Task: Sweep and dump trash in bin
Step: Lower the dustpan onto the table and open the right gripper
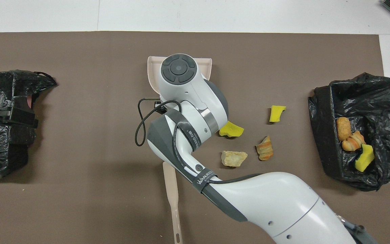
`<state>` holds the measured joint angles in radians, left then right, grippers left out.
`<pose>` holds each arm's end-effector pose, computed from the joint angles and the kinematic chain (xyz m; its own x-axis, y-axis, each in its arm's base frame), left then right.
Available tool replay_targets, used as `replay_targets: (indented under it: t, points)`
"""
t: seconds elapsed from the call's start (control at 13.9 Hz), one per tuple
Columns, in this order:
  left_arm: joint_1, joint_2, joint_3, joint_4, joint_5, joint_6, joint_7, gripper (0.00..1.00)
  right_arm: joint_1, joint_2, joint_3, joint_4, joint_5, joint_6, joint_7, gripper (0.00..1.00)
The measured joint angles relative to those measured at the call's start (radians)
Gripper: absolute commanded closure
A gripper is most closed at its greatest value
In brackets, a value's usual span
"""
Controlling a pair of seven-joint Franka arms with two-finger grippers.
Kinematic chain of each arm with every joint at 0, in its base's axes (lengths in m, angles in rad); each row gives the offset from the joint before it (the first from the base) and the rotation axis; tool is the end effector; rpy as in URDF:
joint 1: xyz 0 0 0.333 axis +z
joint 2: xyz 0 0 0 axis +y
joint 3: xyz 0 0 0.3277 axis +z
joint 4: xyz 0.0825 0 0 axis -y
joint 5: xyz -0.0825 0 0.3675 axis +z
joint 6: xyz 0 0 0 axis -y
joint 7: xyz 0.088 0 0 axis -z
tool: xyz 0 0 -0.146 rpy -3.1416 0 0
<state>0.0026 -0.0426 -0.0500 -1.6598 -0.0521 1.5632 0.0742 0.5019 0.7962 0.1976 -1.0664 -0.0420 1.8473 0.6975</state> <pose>0.5184 -0.0327 0.5789 0.9913 -0.1214 -0.0502 -0.1187 -0.9915 0.0538 0.6070 0.4463 0.3360 0.9968 -0.0419 -0.0675 -0.0469 -0.9961 -0.0742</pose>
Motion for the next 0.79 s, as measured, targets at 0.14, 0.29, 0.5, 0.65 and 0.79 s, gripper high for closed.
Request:
replay_targets:
  t: [0.14,0.29,0.5,0.65,0.79]
  points:
    - [-0.008,-0.001,-0.002,-0.003,0.000,0.000,0.000,0.00,0.007,0.026,0.005,0.004,0.000,0.006,0.000,1.00]
    - [-0.012,-0.001,-0.002,-0.004,0.000,0.000,-0.001,0.00,0.008,0.034,0.010,0.008,0.000,0.007,-0.004,0.78]
    - [-0.012,-0.003,-0.002,-0.008,0.000,0.000,-0.001,0.00,0.008,0.034,0.013,0.009,0.000,0.003,-0.010,0.36]
    - [-0.012,-0.006,-0.002,-0.016,0.000,0.003,-0.001,0.00,0.010,0.033,0.014,0.012,0.000,0.003,-0.029,0.19]
    - [-0.012,-0.008,-0.002,-0.036,0.000,0.023,-0.001,0.00,0.009,0.016,0.014,0.017,0.000,-0.003,-0.035,0.05]
